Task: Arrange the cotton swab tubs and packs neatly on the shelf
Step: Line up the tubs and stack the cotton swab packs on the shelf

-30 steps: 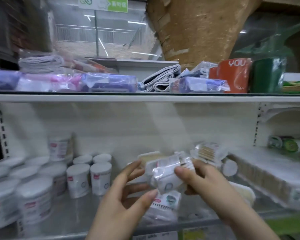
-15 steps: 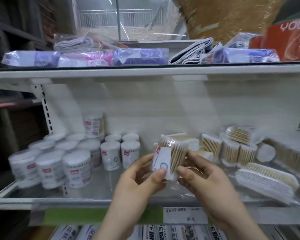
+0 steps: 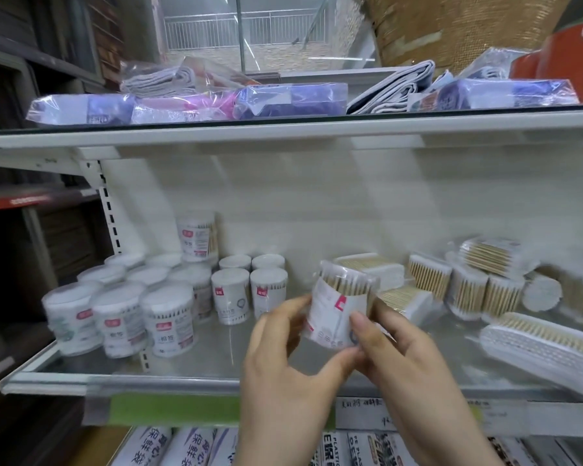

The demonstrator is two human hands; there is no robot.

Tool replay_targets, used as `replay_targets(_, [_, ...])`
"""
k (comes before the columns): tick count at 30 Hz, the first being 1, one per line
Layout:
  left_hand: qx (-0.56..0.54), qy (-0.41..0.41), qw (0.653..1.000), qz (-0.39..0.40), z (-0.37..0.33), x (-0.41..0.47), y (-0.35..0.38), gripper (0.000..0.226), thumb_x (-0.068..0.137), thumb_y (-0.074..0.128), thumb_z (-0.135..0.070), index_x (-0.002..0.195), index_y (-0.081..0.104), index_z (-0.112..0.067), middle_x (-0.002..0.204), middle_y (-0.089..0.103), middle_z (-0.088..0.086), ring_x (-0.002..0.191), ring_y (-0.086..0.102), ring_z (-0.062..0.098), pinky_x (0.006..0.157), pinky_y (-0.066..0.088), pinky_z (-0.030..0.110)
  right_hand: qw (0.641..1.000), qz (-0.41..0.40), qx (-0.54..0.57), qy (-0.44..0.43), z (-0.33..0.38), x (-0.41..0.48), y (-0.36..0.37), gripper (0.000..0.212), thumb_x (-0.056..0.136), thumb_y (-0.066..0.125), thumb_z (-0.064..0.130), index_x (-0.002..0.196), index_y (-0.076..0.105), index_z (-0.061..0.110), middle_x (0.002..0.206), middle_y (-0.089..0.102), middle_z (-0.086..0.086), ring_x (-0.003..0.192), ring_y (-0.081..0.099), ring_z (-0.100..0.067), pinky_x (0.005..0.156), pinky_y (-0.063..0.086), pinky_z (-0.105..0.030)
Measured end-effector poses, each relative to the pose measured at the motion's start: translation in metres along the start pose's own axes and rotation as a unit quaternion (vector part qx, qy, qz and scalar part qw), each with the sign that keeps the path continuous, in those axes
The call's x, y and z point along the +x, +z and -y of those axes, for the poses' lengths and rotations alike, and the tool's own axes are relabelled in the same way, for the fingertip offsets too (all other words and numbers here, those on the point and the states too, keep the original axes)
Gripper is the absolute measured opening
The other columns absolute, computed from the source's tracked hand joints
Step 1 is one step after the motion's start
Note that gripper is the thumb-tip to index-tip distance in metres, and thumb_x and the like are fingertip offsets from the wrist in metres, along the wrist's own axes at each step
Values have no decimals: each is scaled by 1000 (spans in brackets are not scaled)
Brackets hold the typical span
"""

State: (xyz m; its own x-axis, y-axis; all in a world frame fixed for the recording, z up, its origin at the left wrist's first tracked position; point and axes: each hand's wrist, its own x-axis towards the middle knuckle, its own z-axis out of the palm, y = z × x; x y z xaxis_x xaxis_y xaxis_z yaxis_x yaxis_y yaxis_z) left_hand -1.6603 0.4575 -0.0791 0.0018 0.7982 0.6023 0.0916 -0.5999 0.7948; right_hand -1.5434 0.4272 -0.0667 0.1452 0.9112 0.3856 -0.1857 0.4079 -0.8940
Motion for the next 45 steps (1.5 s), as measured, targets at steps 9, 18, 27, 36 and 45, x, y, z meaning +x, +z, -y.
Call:
replay_targets(9, [-44,55,996,51,-9,-4,-6,64,48,83,-41,108,60,-47,105,58,-16,104,64,7,83,53,17,993,-71,96,18,0,-3,-3,96,29,88,58,111,60,15,101,74,-9,89,71,-22,69,59,-28])
replay_targets(18, [-152,-61,985,56,-8,-7,-11,62,40,87,-29,100,71,-37,103,74,-2,95,71,15,77,56,23,990,-51,124,32,2,-10,-2,93,36,89,54,115,62,12,107,72,-13,98,69,-28,70,57,-28])
replay_targets(27, [-290,-179,937,80,-18,3,-23,56,54,71,-31,109,65,-35,96,75,6,88,72,26,63,58,24,999,-16,23,16,4,-12,-2,77,45,81,64,114,67,33,116,70,4,107,66,-17,86,54,-35])
replay_targets(36, [-304,-177,927,129,-18,1,-29,62,60,69,-21,120,57,-32,99,75,9,97,70,27,76,59,30,1000,-15,8,-4,4,-13,0,79,47,82,60,119,64,32,121,66,13,112,63,-10,82,54,-23])
replay_targets(45, [-337,-133,917,168,-20,0,-34,73,49,90,-31,116,63,-41,115,70,6,109,65,23,78,55,26,995,-2,-11,-101,8,-23,5,63,57,81,53,117,61,47,122,65,15,113,62,-9,91,51,-27])
